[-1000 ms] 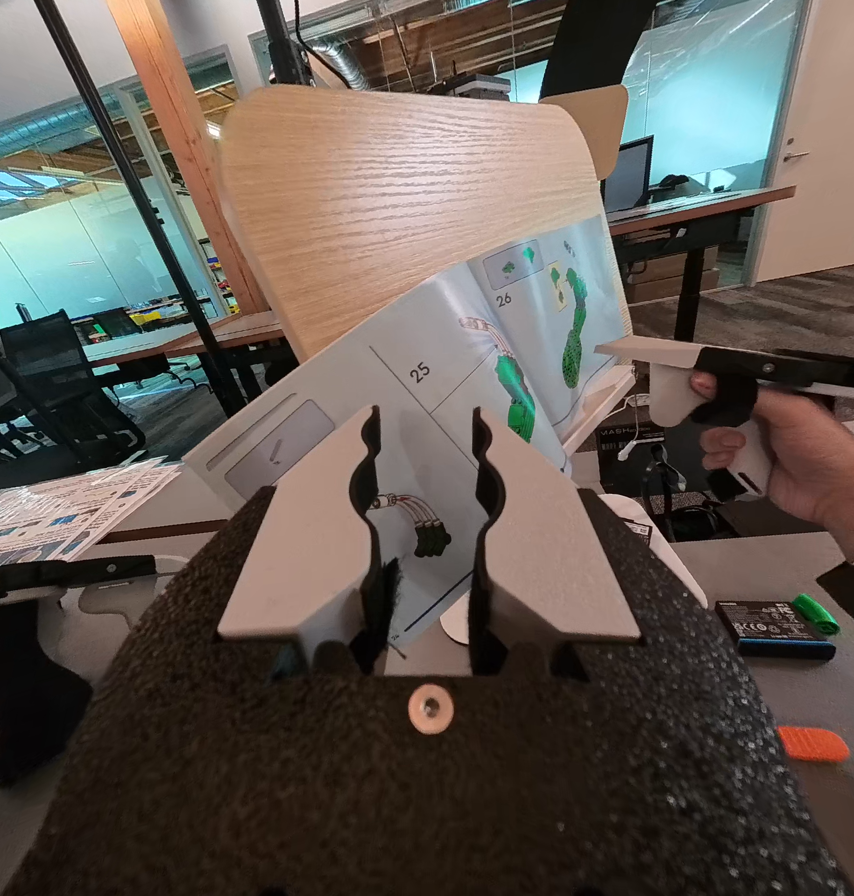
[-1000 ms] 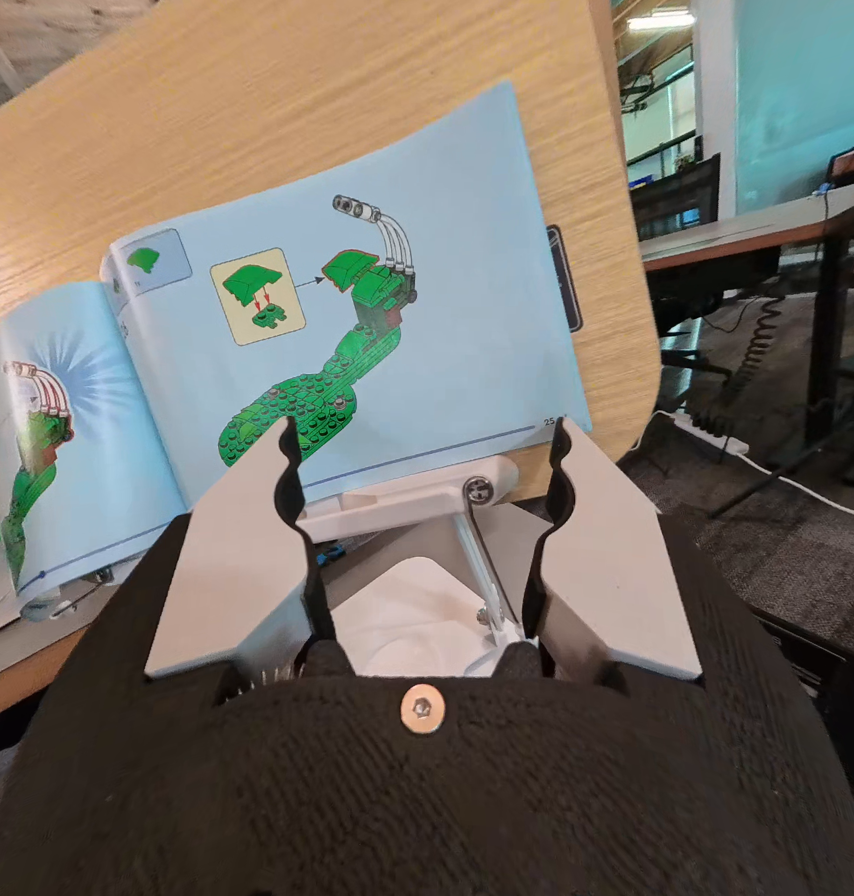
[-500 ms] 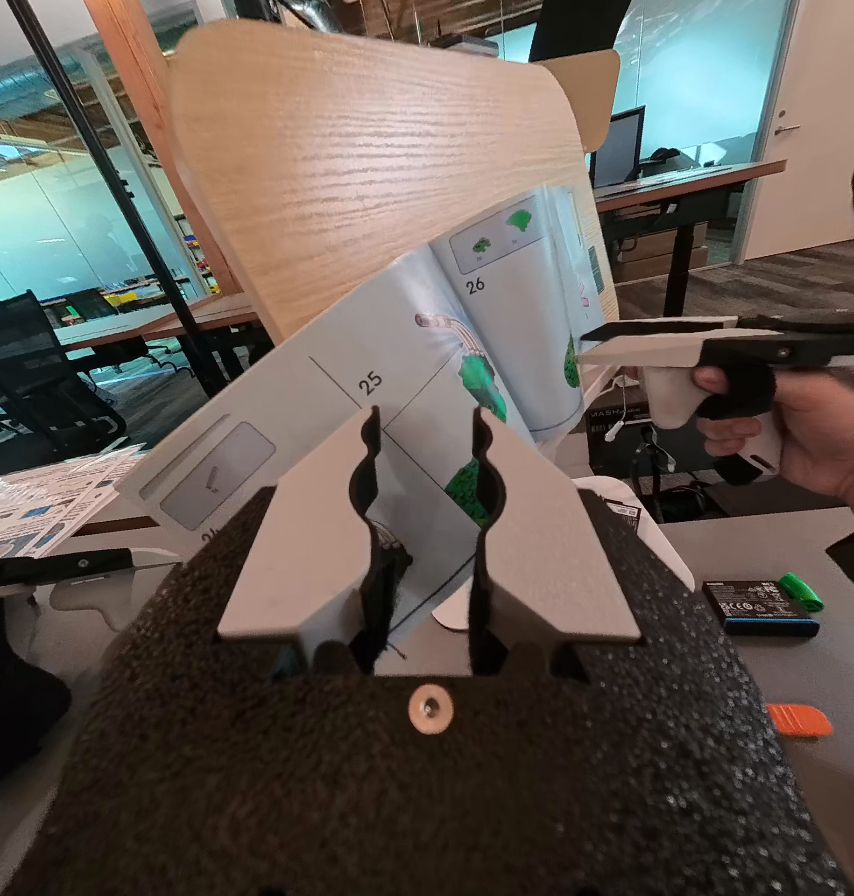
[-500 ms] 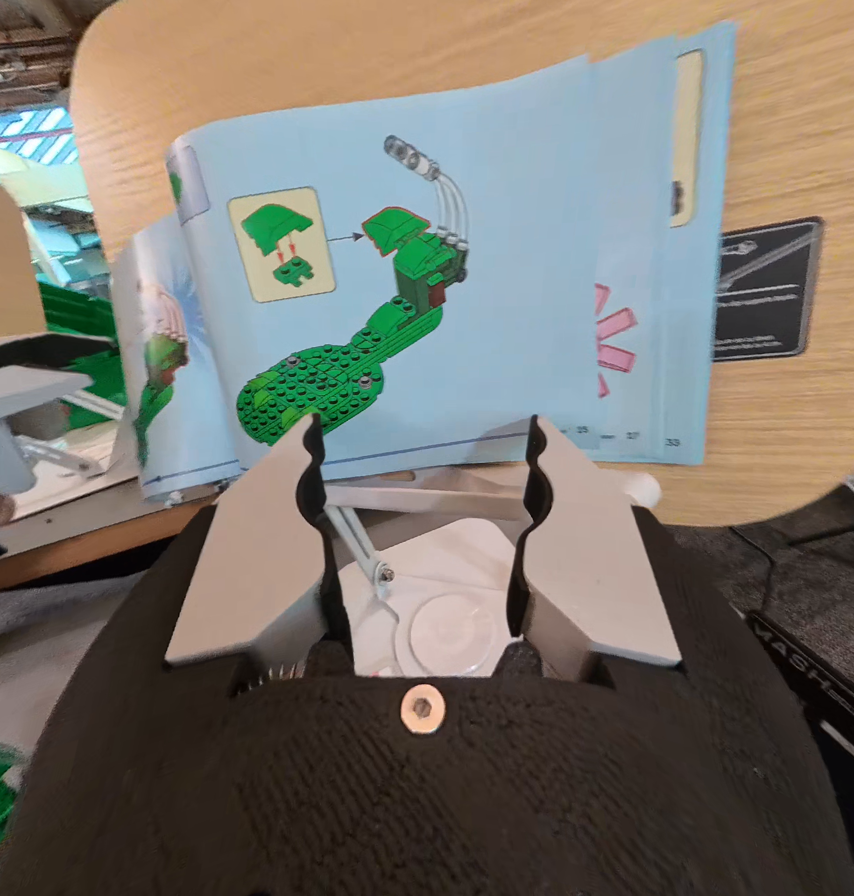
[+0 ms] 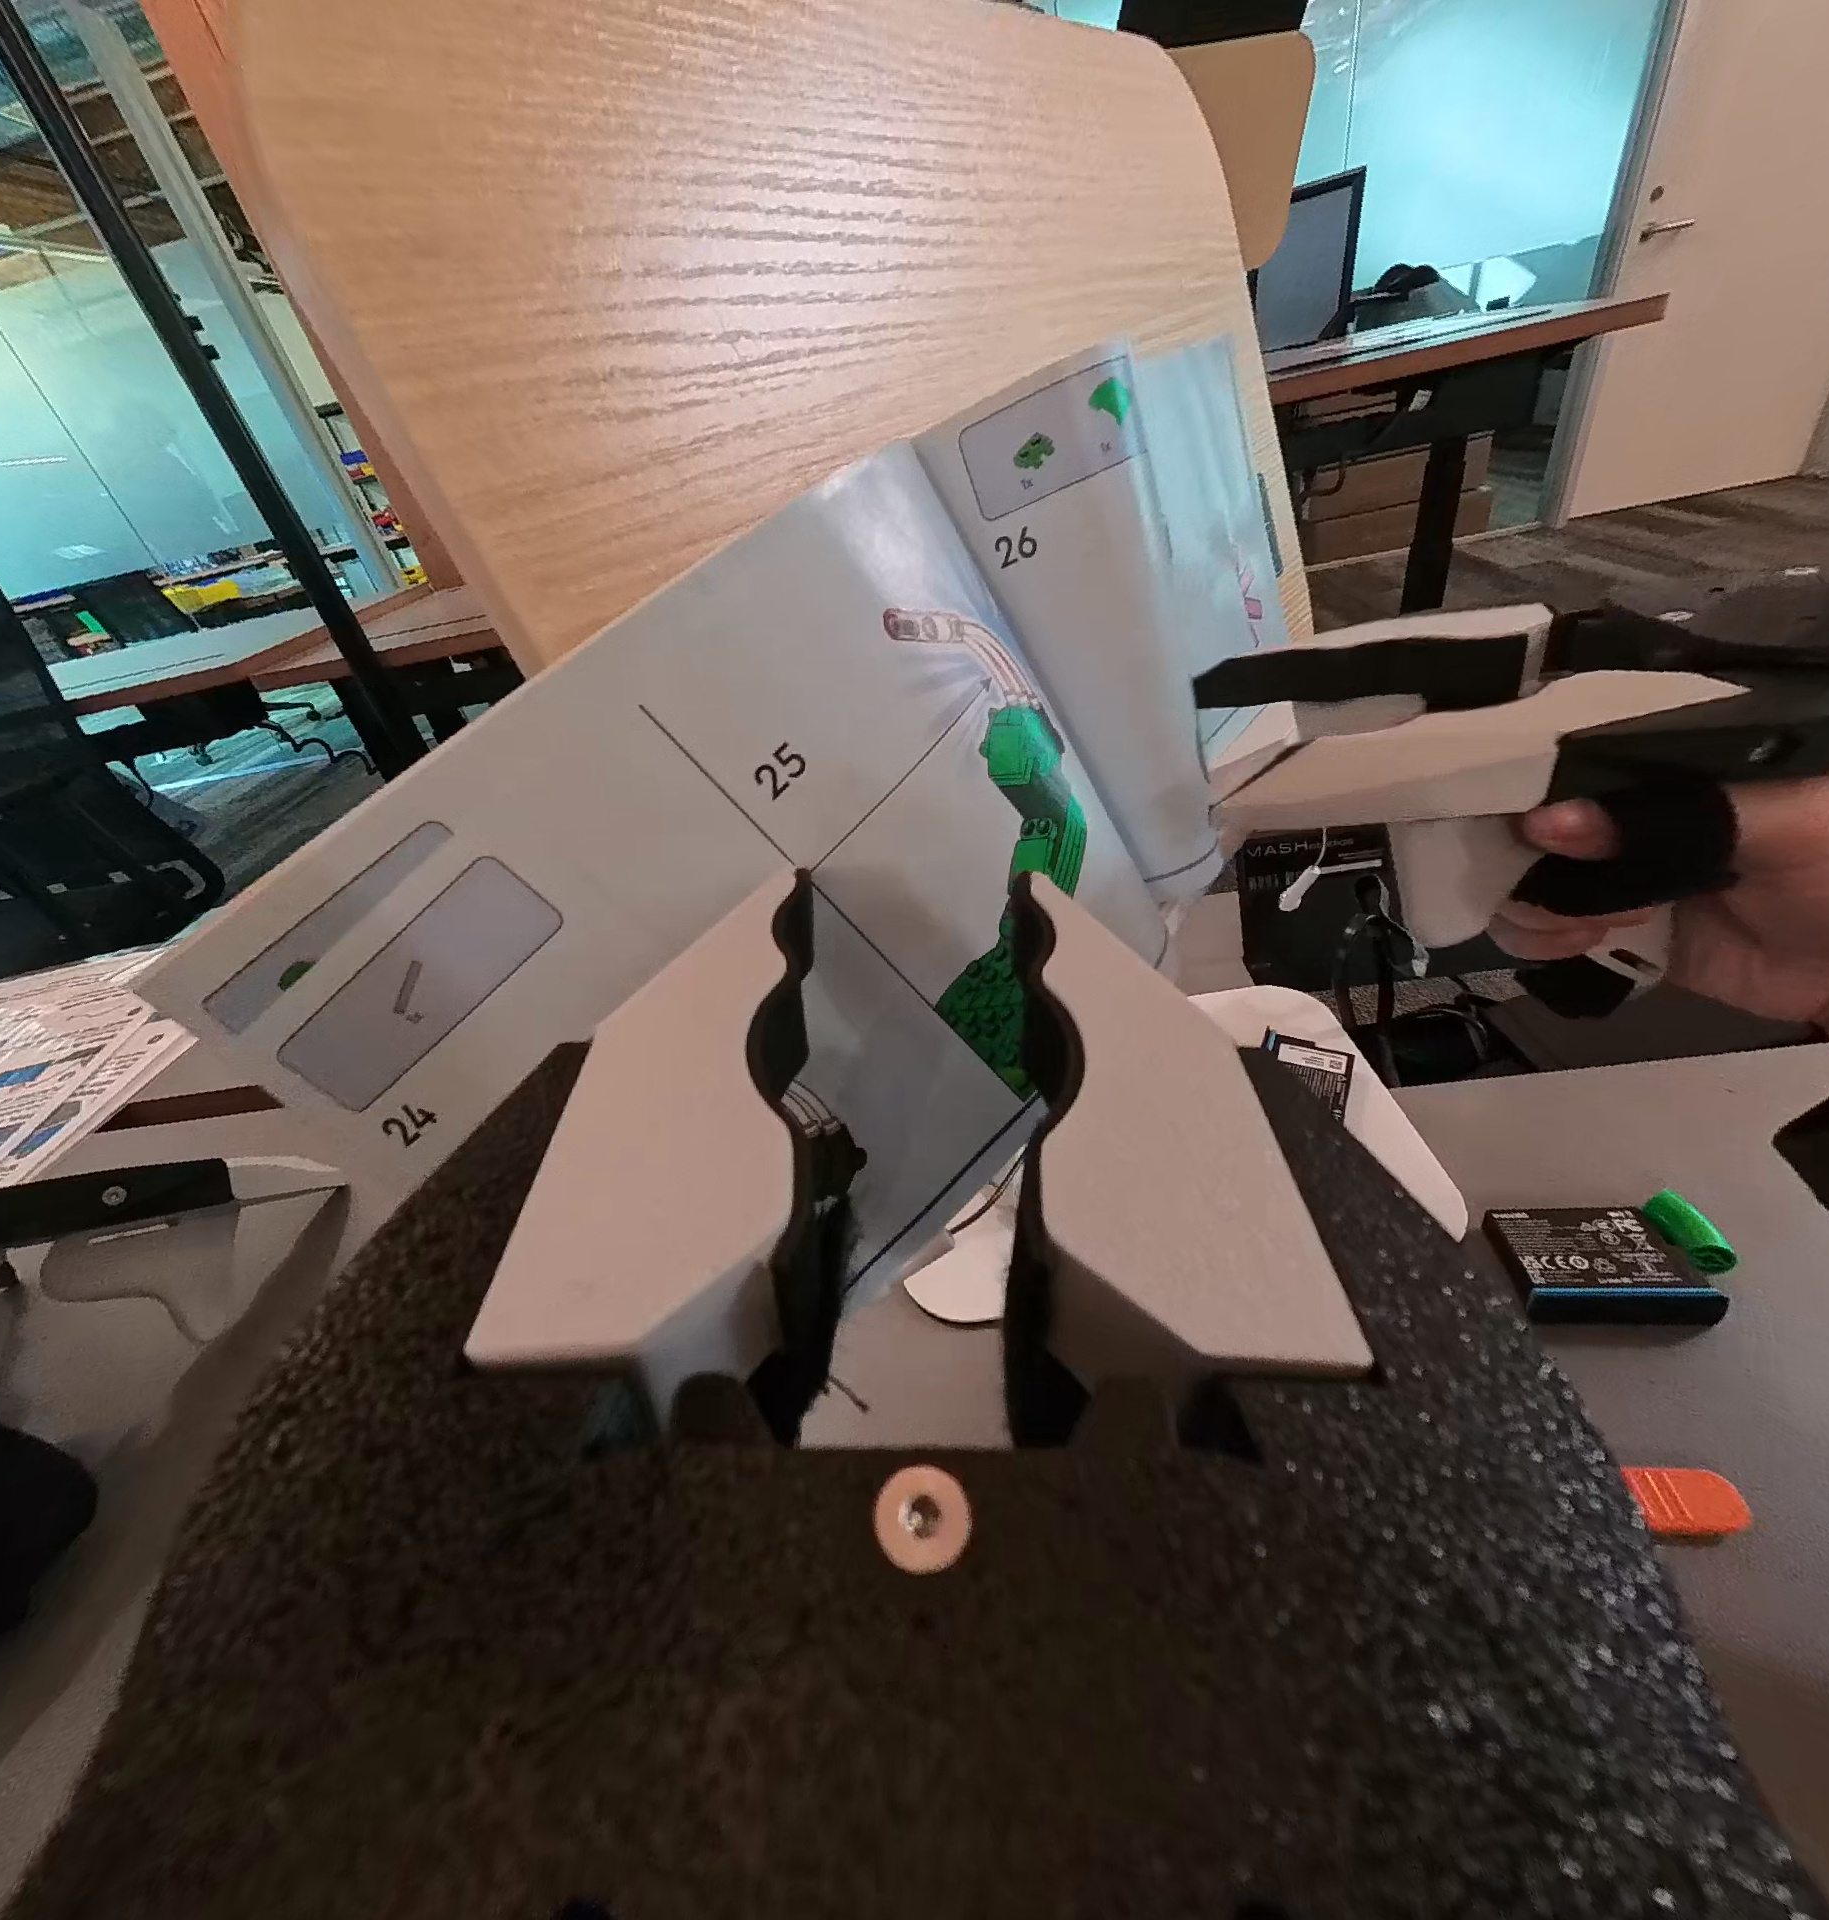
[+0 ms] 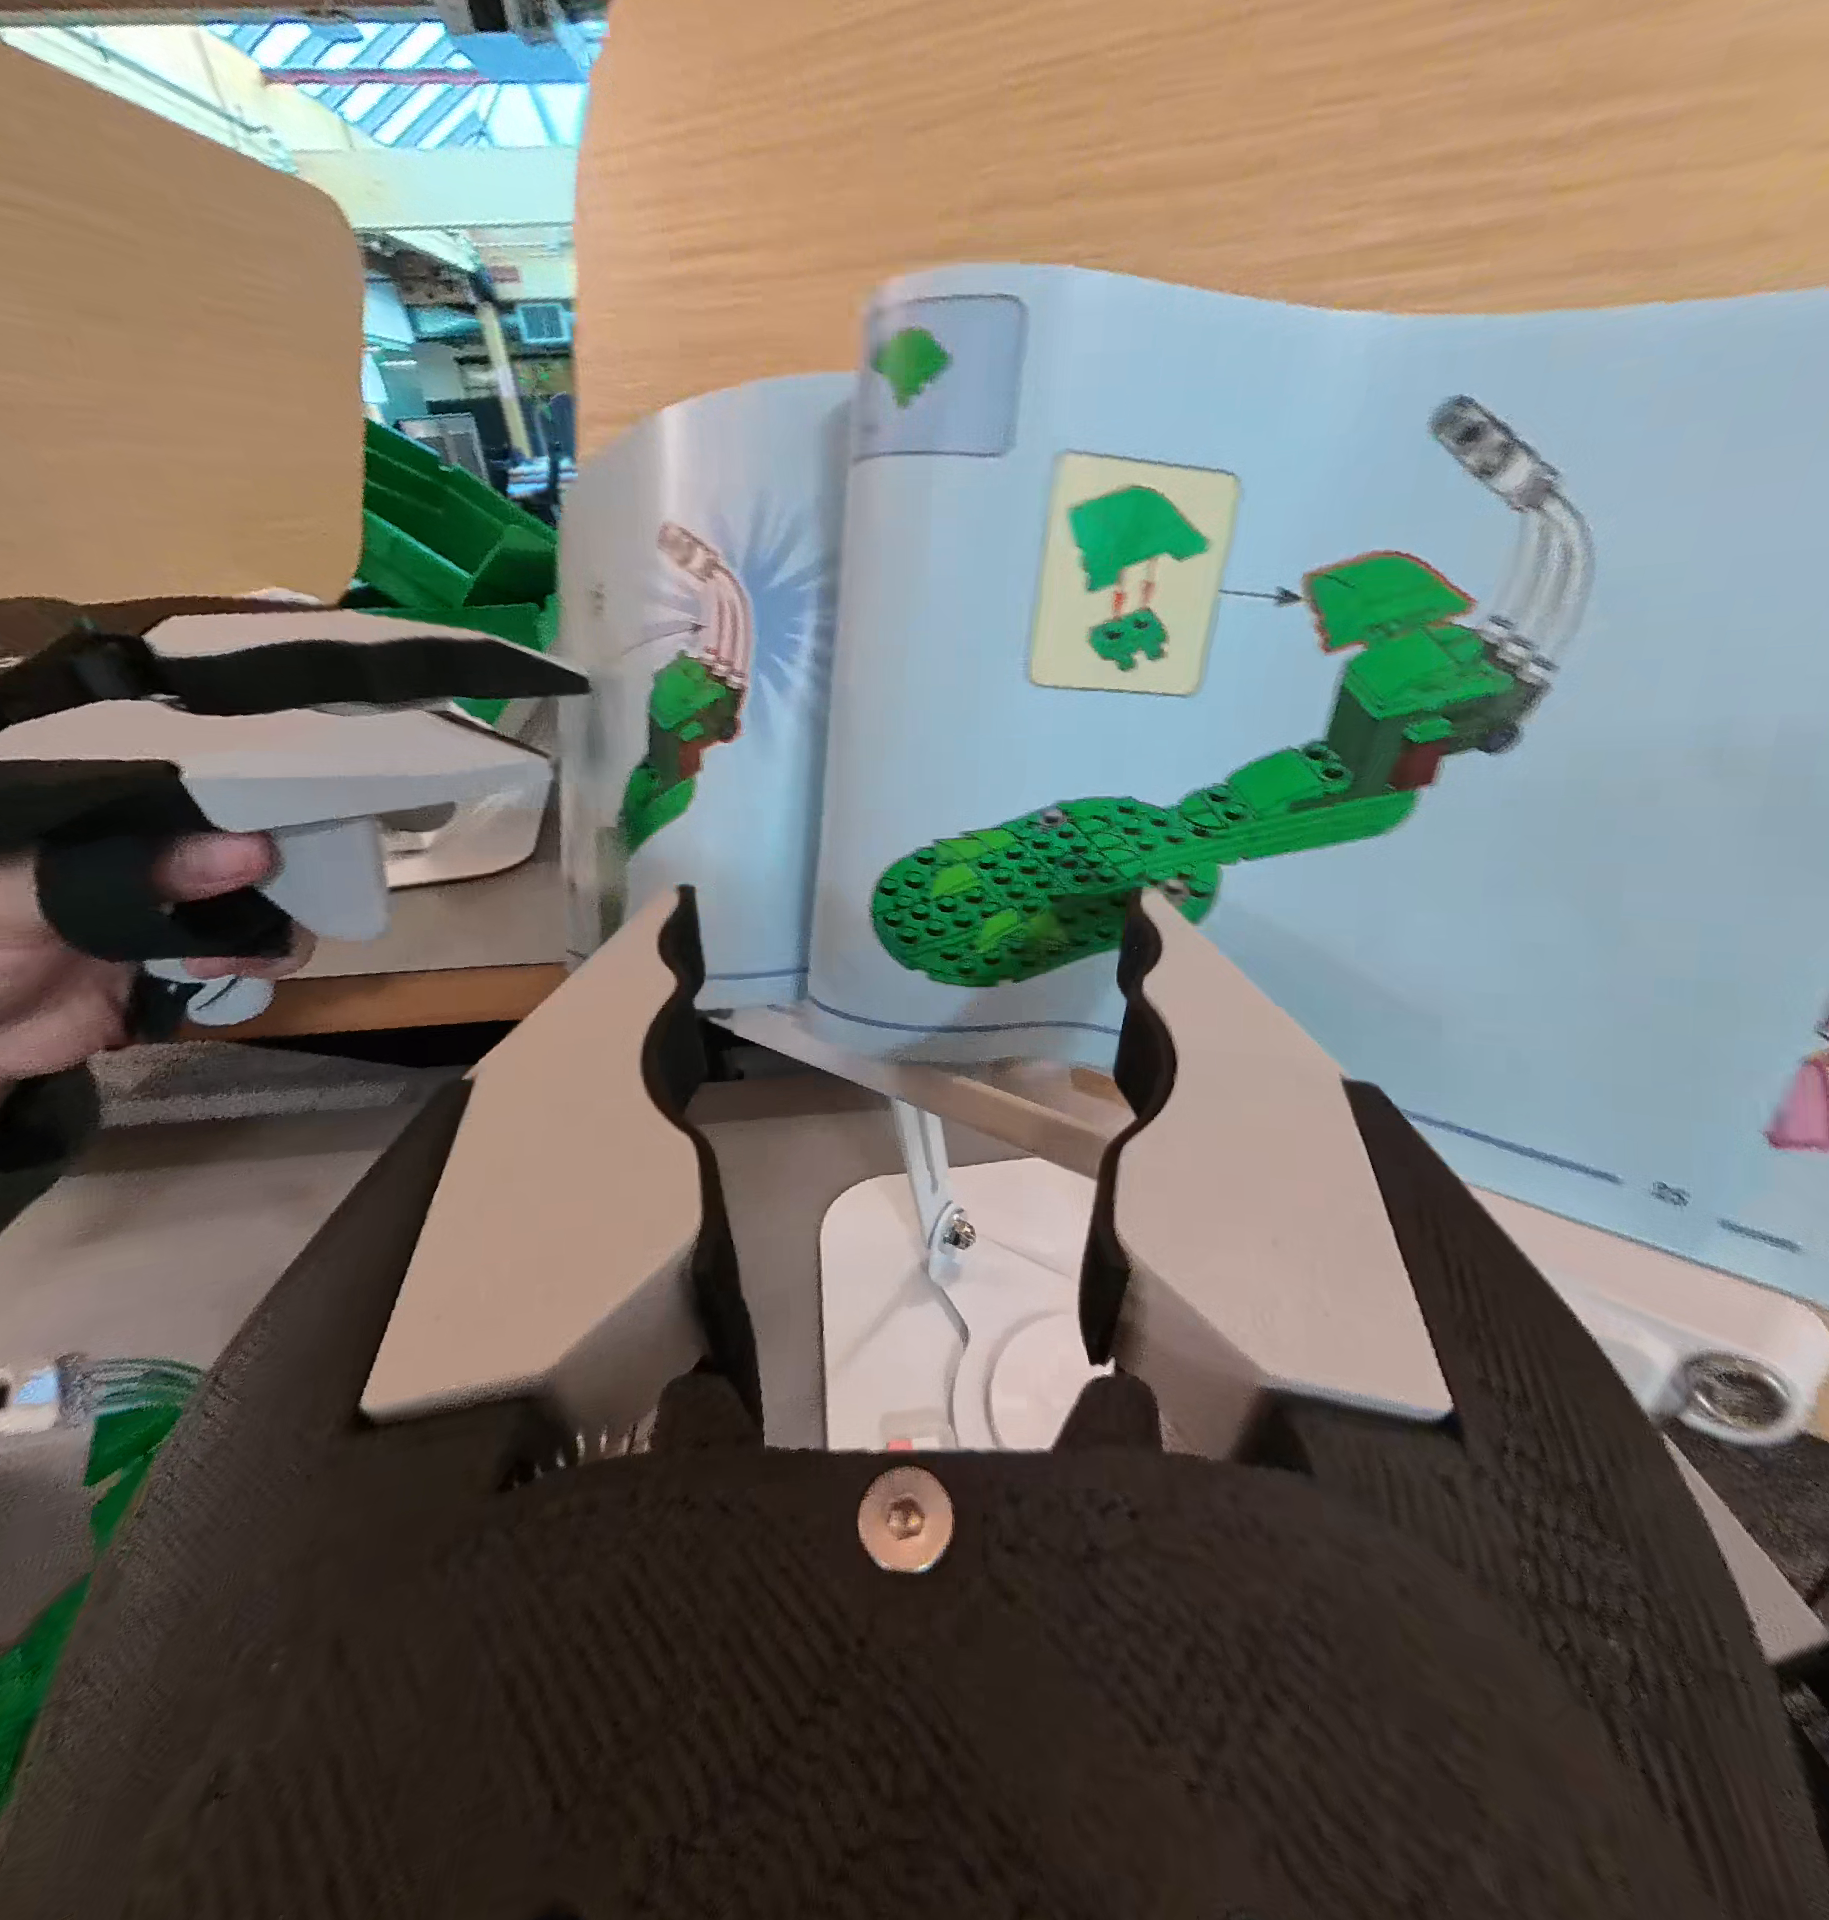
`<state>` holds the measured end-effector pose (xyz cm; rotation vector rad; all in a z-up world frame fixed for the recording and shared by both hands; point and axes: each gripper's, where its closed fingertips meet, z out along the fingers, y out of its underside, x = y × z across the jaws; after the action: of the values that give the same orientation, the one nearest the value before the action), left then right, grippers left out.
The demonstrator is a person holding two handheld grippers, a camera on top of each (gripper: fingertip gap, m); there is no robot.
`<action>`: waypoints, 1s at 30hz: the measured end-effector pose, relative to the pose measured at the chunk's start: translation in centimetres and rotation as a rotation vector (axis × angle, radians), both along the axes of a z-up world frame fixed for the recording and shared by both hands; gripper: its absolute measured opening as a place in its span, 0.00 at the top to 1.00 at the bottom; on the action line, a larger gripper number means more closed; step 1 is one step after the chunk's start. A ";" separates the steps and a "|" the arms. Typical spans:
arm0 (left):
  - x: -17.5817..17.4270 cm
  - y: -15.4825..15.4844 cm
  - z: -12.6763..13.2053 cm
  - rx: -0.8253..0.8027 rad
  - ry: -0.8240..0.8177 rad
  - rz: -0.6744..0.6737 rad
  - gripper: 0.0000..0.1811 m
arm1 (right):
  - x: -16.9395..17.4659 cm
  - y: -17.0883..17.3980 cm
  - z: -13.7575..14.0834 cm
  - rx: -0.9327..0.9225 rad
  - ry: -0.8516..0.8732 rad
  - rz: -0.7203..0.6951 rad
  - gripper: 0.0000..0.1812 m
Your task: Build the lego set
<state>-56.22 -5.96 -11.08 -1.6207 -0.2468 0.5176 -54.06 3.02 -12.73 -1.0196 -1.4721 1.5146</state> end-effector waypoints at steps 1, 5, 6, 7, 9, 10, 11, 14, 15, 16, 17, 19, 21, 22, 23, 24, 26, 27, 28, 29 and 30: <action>0.0 0.0 0.0 0.000 -0.002 -0.002 0.80 | 0.0 -0.4 0.1 0.008 0.003 0.014 0.55; 0.0 0.0 0.0 -0.001 -0.001 -0.004 0.80 | -0.1 -1.3 0.2 0.043 0.005 0.031 0.56; 0.0 0.0 0.0 -0.002 0.000 -0.004 0.80 | -0.2 -1.2 0.3 0.050 0.007 0.020 0.56; 0.0 0.0 0.0 -0.002 0.000 -0.004 0.80 | -0.2 -1.0 0.3 0.051 0.010 0.010 0.56; 0.0 0.0 0.0 -0.002 -0.001 -0.005 0.80 | -0.3 0.0 0.6 0.036 0.030 -0.039 0.56; 0.0 0.0 0.0 -0.002 -0.002 -0.005 0.80 | -0.3 0.8 0.8 0.021 0.047 -0.071 0.57; 0.0 0.0 0.0 -0.001 -0.002 -0.005 0.80 | -0.3 1.8 0.9 0.001 0.062 -0.113 0.57; 0.0 -0.1 0.0 0.000 -0.003 -0.005 0.80 | 0.0 6.9 1.2 -0.090 0.111 -0.343 0.58; 0.0 -0.1 0.0 0.000 -0.003 -0.005 0.80 | 0.3 8.3 1.1 -0.119 0.121 -0.397 0.57; 0.0 -0.1 0.0 0.000 -0.003 -0.005 0.80 | 0.6 9.6 0.9 -0.149 0.132 -0.445 0.56; 0.0 0.0 0.0 0.000 -0.003 -0.005 0.80 | 1.0 10.7 0.7 -0.179 0.138 -0.489 0.55; 0.0 0.0 0.0 -0.001 -0.002 -0.004 0.80 | 1.4 12.0 0.3 -0.220 0.150 -0.523 0.52; 0.1 0.0 0.0 -0.002 -0.003 -0.006 0.80 | 1.5 12.5 -0.1 -0.249 0.147 -0.520 0.51; 0.1 0.1 0.0 -0.003 -0.002 -0.006 0.80 | 1.3 12.5 -0.4 -0.259 0.139 -0.512 0.51; 0.1 0.1 0.0 -0.004 0.000 -0.006 0.80 | 1.2 12.5 -0.6 -0.262 0.130 -0.509 0.51; 0.1 0.1 -0.1 -0.005 0.000 -0.006 0.80 | 0.9 12.4 -0.9 -0.261 0.123 -0.506 0.51; 0.2 0.2 -0.1 -0.008 0.002 -0.007 0.80 | 0.4 12.3 -1.3 -0.252 0.103 -0.509 0.51; 0.2 0.2 -0.1 -0.009 0.002 -0.007 0.80 | 0.2 12.3 -1.5 -0.246 0.099 -0.512 0.51; 0.2 0.2 -0.1 -0.010 0.003 -0.007 0.80 | 0.0 12.2 -1.6 -0.240 0.096 -0.517 0.51; 0.2 0.2 -0.1 -0.009 0.003 -0.007 0.80 | 0.0 12.3 -1.6 -0.233 0.099 -0.525 0.51; 0.2 0.2 -0.1 -0.009 0.002 -0.008 0.80 | -0.1 12.3 -1.6 -0.226 0.096 -0.531 0.51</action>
<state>-56.03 -5.77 -11.21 -1.6293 -0.2367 0.5154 -54.12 15.31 -14.36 -1.3245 -0.8774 1.3290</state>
